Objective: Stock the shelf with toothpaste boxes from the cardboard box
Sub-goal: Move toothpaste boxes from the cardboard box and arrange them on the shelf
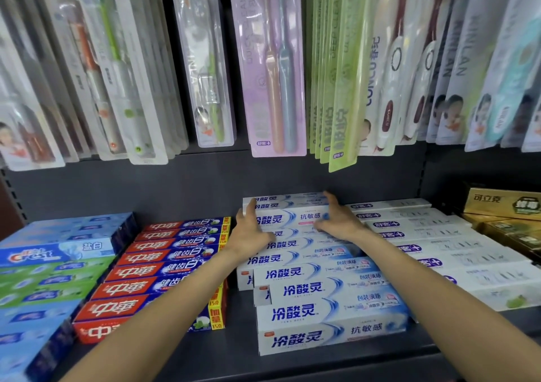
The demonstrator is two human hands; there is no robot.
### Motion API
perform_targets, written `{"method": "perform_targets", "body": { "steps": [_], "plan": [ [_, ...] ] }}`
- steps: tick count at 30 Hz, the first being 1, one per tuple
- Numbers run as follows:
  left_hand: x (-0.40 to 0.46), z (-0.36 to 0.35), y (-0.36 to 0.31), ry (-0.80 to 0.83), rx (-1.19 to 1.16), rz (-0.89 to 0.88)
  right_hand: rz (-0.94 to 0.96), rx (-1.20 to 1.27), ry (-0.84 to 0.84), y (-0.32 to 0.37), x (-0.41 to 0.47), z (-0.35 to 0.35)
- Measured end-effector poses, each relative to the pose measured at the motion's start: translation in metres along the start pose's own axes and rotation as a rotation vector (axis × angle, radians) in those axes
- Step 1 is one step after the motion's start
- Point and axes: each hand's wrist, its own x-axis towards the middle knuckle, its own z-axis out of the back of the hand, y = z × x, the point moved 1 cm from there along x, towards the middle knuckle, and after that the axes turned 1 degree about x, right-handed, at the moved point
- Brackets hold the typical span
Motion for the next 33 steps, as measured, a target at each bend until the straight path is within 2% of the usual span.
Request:
{"method": "perform_targets", "body": {
  "steps": [4, 7, 9, 11, 13, 14, 17, 21, 27, 33],
  "plan": [
    [0.001, 0.005, -0.004, -0.009, -0.016, 0.038, 0.024, -0.025, 0.017, 0.002, -0.011, 0.015],
    [-0.018, 0.019, -0.012, -0.020, 0.065, -0.023, 0.134, -0.180, -0.092, -0.003, -0.033, 0.037],
    [-0.041, 0.030, -0.013, -0.041, 0.266, -0.133, 0.194, -0.341, -0.136, -0.013, -0.054, 0.046],
    [-0.063, 0.037, -0.010, -0.048, 0.591, -0.228, 0.226, -0.489, -0.130, -0.021, -0.075, 0.048],
    [-0.078, 0.038, -0.007, 0.027, 0.827, -0.231, 0.260, -0.643, -0.121, -0.025, -0.090, 0.045],
    [-0.081, 0.036, -0.008, 0.089, 0.826, -0.199, 0.267, -0.690, -0.116, -0.025, -0.093, 0.043],
    [-0.080, 0.028, -0.013, 0.206, 0.620, -0.095, 0.251, -0.786, -0.084, -0.018, -0.091, 0.033],
    [-0.068, 0.010, -0.014, 0.251, 0.647, -0.054, 0.154, -0.832, 0.043, -0.013, -0.086, 0.021],
    [-0.061, -0.001, -0.002, 0.241, 0.626, -0.030, 0.056, -0.639, 0.181, -0.006, -0.082, 0.001],
    [-0.062, -0.002, -0.005, 0.246, 0.605, -0.022, 0.014, -0.554, 0.195, 0.004, -0.088, -0.003]
  ]
}}
